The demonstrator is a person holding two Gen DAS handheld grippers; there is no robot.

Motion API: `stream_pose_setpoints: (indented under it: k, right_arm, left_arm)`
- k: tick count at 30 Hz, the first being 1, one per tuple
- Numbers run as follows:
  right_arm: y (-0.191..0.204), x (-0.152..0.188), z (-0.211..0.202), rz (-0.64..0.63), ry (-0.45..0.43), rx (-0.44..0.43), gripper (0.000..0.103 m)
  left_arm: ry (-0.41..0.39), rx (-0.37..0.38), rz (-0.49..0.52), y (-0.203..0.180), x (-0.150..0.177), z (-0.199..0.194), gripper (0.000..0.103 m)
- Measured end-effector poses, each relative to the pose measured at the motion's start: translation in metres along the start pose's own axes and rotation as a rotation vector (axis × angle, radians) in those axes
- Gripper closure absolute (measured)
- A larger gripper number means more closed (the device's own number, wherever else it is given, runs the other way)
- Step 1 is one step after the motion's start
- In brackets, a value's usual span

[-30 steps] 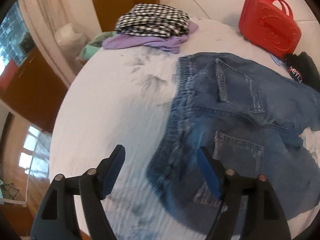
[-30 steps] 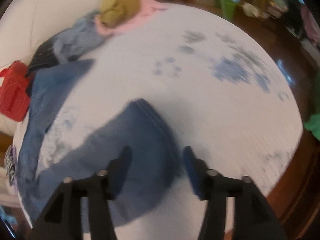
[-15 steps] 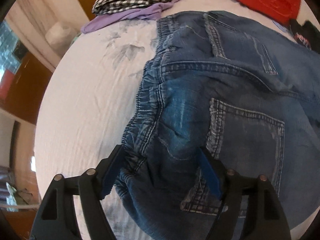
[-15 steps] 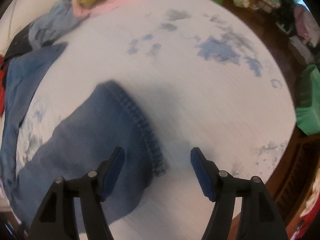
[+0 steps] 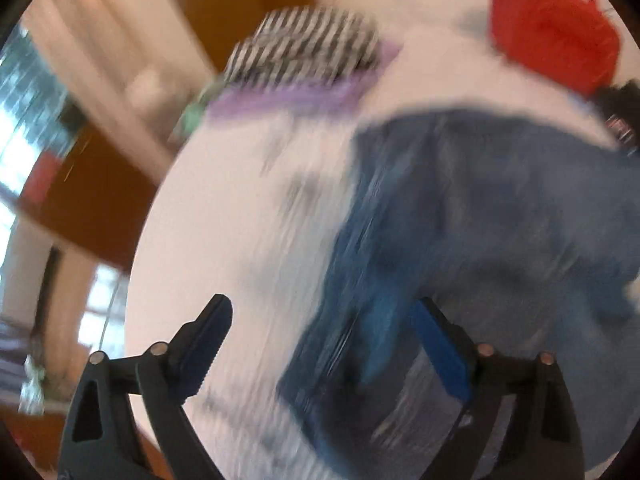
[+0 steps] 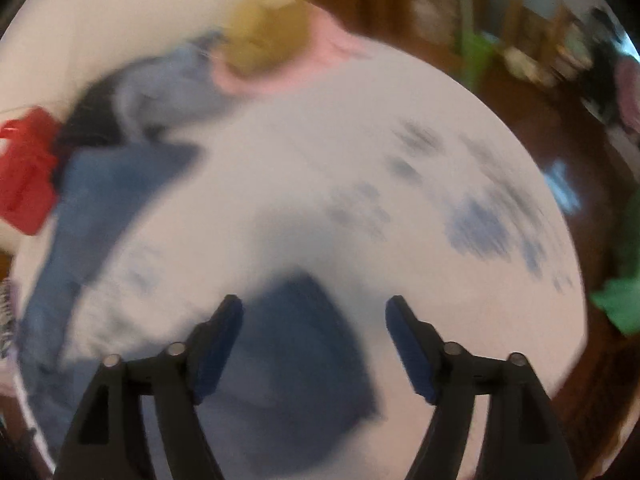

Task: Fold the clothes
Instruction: 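Grasp the jeans waistband with the left gripper while the right gripper grasps the leg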

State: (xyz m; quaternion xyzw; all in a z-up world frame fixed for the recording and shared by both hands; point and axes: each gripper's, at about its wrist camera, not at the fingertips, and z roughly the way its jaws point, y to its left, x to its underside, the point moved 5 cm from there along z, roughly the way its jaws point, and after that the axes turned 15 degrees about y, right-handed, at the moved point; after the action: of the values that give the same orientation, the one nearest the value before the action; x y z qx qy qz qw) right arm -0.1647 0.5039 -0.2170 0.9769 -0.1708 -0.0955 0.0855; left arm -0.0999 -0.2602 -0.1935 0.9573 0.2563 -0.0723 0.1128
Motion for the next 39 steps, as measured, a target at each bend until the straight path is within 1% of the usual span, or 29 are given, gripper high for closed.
stream_pose_setpoints:
  k: [1,3,5,6,8,10,12,15,18,19,20,21,22,23,24,25,26,27,28,29,31,32,33,35,36,37,39]
  right_arm:
    - [0.015,-0.014,0.0,-0.027,0.002,-0.041,0.015]
    - [0.053,-0.039,0.001,-0.075,0.009,-0.112,0.015]
    - [0.092,-0.068,0.004,-0.101,0.022,-0.157,0.015]
    - [0.109,-0.082,0.007,-0.109,0.033,-0.162,0.015]
    - [0.142,-0.113,0.016,-0.102,0.066,-0.155,0.015]
    - [0.172,-0.141,0.027,-0.101,0.098,-0.151,0.015]
    - [0.203,-0.162,0.04,-0.115,0.126,-0.141,0.015]
    - [0.241,-0.182,0.061,-0.152,0.167,-0.112,0.015]
    - [0.263,-0.19,0.095,-0.164,0.232,-0.026,0.016]
    - [0.266,-0.19,0.104,-0.168,0.252,-0.014,0.023]
    - [0.27,-0.189,0.115,-0.178,0.272,-0.004,0.031]
    - [0.272,-0.188,0.126,-0.195,0.288,0.022,0.054]
    - [0.273,-0.186,0.134,-0.21,0.301,0.057,0.073]
    - [0.272,-0.184,0.14,-0.219,0.311,0.072,0.08]
    - [0.27,-0.18,0.144,-0.221,0.324,0.066,0.089]
    - [0.267,-0.177,0.144,-0.213,0.325,0.044,0.09]
    - [0.262,-0.174,0.14,-0.2,0.311,0.016,0.09]
    - [0.256,-0.17,0.131,-0.189,0.282,-0.017,0.091]
    - [0.249,-0.166,0.113,-0.178,0.234,-0.056,0.091]
    - [0.242,-0.162,0.096,-0.168,0.186,-0.094,0.091]
    - [0.219,-0.148,0.058,-0.157,0.103,-0.144,0.092]
    - [0.204,-0.137,0.041,-0.151,0.073,-0.16,0.093]
    - [0.186,-0.124,0.028,-0.142,0.061,-0.172,0.093]
    - [0.149,-0.096,0.017,-0.117,0.085,-0.171,0.093]
    - [0.13,-0.081,0.016,-0.103,0.1,-0.163,0.093]
    - [0.113,-0.067,0.017,-0.088,0.115,-0.152,0.093]
    - [0.086,-0.05,0.018,-0.066,0.13,-0.128,0.093]
  left_arm:
    - [-0.012,0.025,0.015,-0.005,-0.017,-0.005,0.01]
    - [-0.007,0.05,0.034,-0.015,-0.051,-0.002,0.01]
    - [0.034,0.047,0.05,-0.022,-0.088,0.015,0.01]
    - [0.055,0.045,0.057,-0.027,-0.105,0.024,0.01]
    - [0.107,0.048,0.063,-0.037,-0.134,0.044,0.01]
    - [0.131,0.054,0.064,-0.045,-0.152,0.057,0.01]
    - [0.151,0.061,0.072,-0.05,-0.166,0.072,0.01]
    - [0.178,0.046,0.094,-0.055,-0.178,0.097,0.01]
    - [0.212,0.027,0.118,-0.059,-0.178,0.121,0.01]
    - [0.204,0.032,0.127,-0.059,-0.177,0.125,0.008]
    - [0.168,0.056,0.126,-0.058,-0.177,0.122,0.017]
    - [0.162,0.095,0.136,-0.059,-0.175,0.121,0.027]
    - [0.158,0.147,0.138,-0.06,-0.173,0.117,0.052]
    - [0.155,0.158,0.143,-0.063,-0.171,0.113,0.066]
    - [0.15,0.162,0.147,-0.065,-0.168,0.109,0.069]
    - [0.127,0.143,0.151,-0.066,-0.167,0.103,0.07]
    - [0.083,0.134,0.15,-0.065,-0.163,0.09,0.071]
    - [0.04,0.125,0.148,-0.064,-0.159,0.077,0.072]
    - [-0.005,0.122,0.145,-0.062,-0.154,0.063,0.073]
    - [-0.057,0.148,0.14,-0.056,-0.144,0.045,0.081]
    - [-0.155,0.196,0.133,-0.042,-0.124,0.01,0.081]
    - [-0.182,0.208,0.14,-0.037,-0.109,-0.004,0.081]
    - [-0.199,0.217,0.148,-0.031,-0.095,-0.013,0.081]
    - [-0.218,0.227,0.178,-0.025,-0.063,-0.025,0.081]
    - [-0.224,0.216,0.193,-0.025,-0.05,-0.027,0.081]
    - [-0.223,0.2,0.202,-0.025,-0.036,-0.029,0.081]
    - [-0.202,0.208,0.204,-0.024,-0.023,-0.028,0.081]
